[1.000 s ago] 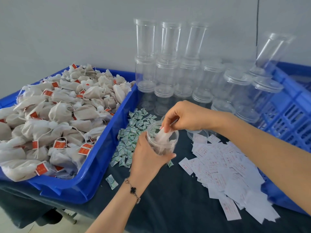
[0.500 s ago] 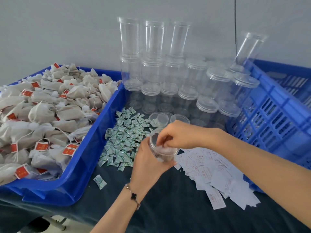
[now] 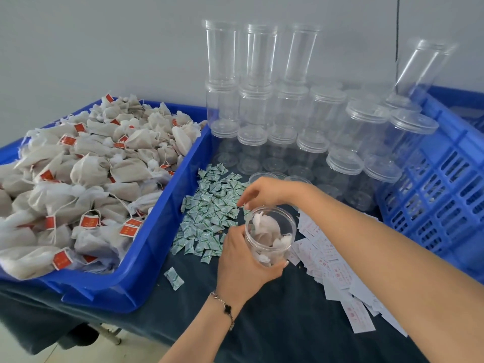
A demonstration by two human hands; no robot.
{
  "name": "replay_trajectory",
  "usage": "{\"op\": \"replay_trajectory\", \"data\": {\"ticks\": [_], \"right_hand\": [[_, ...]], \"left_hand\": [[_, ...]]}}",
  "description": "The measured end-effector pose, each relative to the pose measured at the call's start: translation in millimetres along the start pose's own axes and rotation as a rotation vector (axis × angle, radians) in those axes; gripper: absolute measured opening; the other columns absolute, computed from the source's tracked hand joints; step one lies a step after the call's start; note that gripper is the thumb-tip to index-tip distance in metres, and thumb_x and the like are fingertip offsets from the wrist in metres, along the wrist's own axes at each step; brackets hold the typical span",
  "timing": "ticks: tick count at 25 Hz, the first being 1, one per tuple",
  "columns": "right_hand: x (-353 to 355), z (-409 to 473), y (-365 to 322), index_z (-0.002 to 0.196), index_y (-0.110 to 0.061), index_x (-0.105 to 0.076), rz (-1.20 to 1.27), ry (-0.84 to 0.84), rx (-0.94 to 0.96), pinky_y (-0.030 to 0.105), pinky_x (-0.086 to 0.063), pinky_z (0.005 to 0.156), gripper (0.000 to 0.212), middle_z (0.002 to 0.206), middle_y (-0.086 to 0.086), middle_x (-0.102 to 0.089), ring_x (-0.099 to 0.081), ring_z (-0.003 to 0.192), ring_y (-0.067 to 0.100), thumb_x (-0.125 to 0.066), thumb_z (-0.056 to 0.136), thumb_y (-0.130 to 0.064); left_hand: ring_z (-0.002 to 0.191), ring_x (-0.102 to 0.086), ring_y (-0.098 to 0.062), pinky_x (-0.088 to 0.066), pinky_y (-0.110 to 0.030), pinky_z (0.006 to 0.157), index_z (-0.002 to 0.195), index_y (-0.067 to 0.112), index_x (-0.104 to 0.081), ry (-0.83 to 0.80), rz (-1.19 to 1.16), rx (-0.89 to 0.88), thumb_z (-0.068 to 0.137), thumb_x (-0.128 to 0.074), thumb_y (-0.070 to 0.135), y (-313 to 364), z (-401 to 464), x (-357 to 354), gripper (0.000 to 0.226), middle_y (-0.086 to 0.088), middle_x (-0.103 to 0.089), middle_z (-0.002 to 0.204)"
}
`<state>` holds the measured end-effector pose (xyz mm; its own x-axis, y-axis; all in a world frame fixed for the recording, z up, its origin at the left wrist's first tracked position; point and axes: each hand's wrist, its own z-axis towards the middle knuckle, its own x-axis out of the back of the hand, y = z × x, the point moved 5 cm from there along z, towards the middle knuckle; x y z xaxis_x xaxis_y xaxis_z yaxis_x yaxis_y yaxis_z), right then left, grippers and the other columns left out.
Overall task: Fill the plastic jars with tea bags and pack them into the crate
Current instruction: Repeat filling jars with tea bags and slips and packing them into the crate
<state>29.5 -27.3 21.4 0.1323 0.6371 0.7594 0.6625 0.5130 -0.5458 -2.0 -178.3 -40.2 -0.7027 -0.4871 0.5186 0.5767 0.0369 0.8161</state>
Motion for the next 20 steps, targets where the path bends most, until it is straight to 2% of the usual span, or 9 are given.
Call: {"op": "replay_trajectory", "data": {"ticks": [2, 4, 5, 8, 11, 14, 17, 18, 20], "right_hand": [[-9.0, 18.2, 11.3, 0.122, -0.024, -0.062, -0.145, -0.089, -0.039, 0.024, -0.053, 0.082, 0.034, 0.124, 0.002, -0.060, -0.063, 0.101, 0.017, -0.056, 0.091, -0.011], [-22.2, 30.6, 20.9, 0.132, -0.016, -0.055, -0.310, -0.159, -0.011, 0.036, -0.044, 0.099, 0.040, 0.134, 0.007, -0.052, -0.053, 0.118, 0.023, -0.055, 0.093, -0.010], [-27.7, 34.3, 24.4, 0.132, -0.011, -0.055, -0.373, -0.154, 0.029, 0.038, -0.040, 0.102, 0.039, 0.134, 0.012, -0.053, -0.050, 0.121, 0.026, -0.054, 0.093, -0.009], [-28.2, 35.4, 34.8, 0.110, -0.001, -0.069, -0.350, 0.015, 0.092, 0.040, -0.046, 0.090, 0.025, 0.110, 0.019, -0.066, -0.058, 0.105, 0.032, -0.059, 0.090, -0.011], [-19.4, 22.0, 49.6, 0.088, -0.001, -0.072, -0.256, 0.210, -0.015, 0.032, -0.048, 0.074, 0.016, 0.094, 0.017, -0.070, -0.063, 0.086, 0.027, -0.062, 0.084, -0.013], [4.5, -5.3, 50.7, 0.090, -0.011, -0.068, 0.011, 0.479, -0.091, 0.023, -0.047, 0.068, 0.009, 0.093, 0.004, -0.069, -0.063, 0.083, 0.017, -0.068, 0.082, -0.017], [33.6, -52.9, 25.4, 0.077, -0.025, -0.059, 0.196, 0.764, 0.022, 0.013, -0.038, 0.058, 0.014, 0.066, -0.017, -0.059, -0.050, 0.058, -0.001, -0.073, 0.079, -0.026], [36.3, -69.8, 12.1, 0.073, -0.027, -0.057, 0.200, 0.788, 0.113, 0.010, -0.035, 0.055, 0.018, 0.056, -0.019, -0.054, -0.046, 0.053, -0.001, -0.074, 0.077, -0.027], [27.3, -97.2, -12.1, 0.071, -0.025, -0.054, 0.106, 0.682, 0.271, 0.012, -0.035, 0.054, 0.022, 0.053, -0.017, -0.051, -0.045, 0.051, 0.000, -0.075, 0.076, -0.026]], "left_hand": [[0.094, -0.047, -0.008, -0.047, -0.025, 0.076, 0.108, 0.023, -0.039, 0.015, 0.023, -0.015, 0.044, -0.082, 0.061, -3.3, -0.1, -1.7, 0.086, 0.011, -0.044, 0.102], [0.092, -0.048, -0.010, -0.045, -0.023, 0.073, 0.107, 0.022, -0.038, 0.033, 0.027, -0.032, 0.043, -0.075, 0.066, -5.2, 0.4, -2.4, 0.086, 0.010, -0.044, 0.100], [0.091, -0.048, -0.010, -0.045, -0.023, 0.073, 0.106, 0.022, -0.038, 0.035, 0.029, -0.036, 0.042, -0.072, 0.068, -5.4, 0.9, -3.0, 0.086, 0.010, -0.043, 0.100], [0.094, -0.050, -0.013, -0.050, -0.029, 0.075, 0.107, 0.021, -0.038, 0.029, 0.033, -0.035, 0.042, -0.079, 0.061, -6.4, 2.7, -5.4, 0.086, 0.008, -0.044, 0.101], [0.095, -0.050, -0.015, -0.051, -0.033, 0.076, 0.105, 0.019, -0.038, 0.030, 0.033, -0.028, 0.044, -0.086, 0.055, -5.1, 6.4, -5.9, 0.085, 0.006, -0.045, 0.102], [0.098, -0.050, -0.016, -0.049, -0.031, 0.077, 0.107, 0.015, -0.040, 0.024, 0.043, -0.024, 0.044, -0.087, 0.051, -5.1, 8.7, -7.0, 0.086, 0.005, -0.045, 0.103], [0.100, -0.050, -0.015, -0.048, -0.028, 0.077, 0.109, 0.013, -0.041, 0.011, 0.053, -0.020, 0.045, -0.088, 0.050, -6.0, 9.2, -8.5, 0.088, 0.004, -0.045, 0.105], [0.100, -0.050, -0.016, -0.047, -0.028, 0.077, 0.108, 0.013, -0.041, 0.012, 0.051, -0.019, 0.045, -0.089, 0.049, -5.9, 9.3, -8.3, 0.088, 0.004, -0.045, 0.105], [0.099, -0.050, -0.017, -0.048, -0.031, 0.077, 0.107, 0.013, -0.041, 0.023, 0.035, -0.017, 0.044, -0.089, 0.049, -4.3, 9.1, -7.4, 0.087, 0.003, -0.045, 0.104]]}}
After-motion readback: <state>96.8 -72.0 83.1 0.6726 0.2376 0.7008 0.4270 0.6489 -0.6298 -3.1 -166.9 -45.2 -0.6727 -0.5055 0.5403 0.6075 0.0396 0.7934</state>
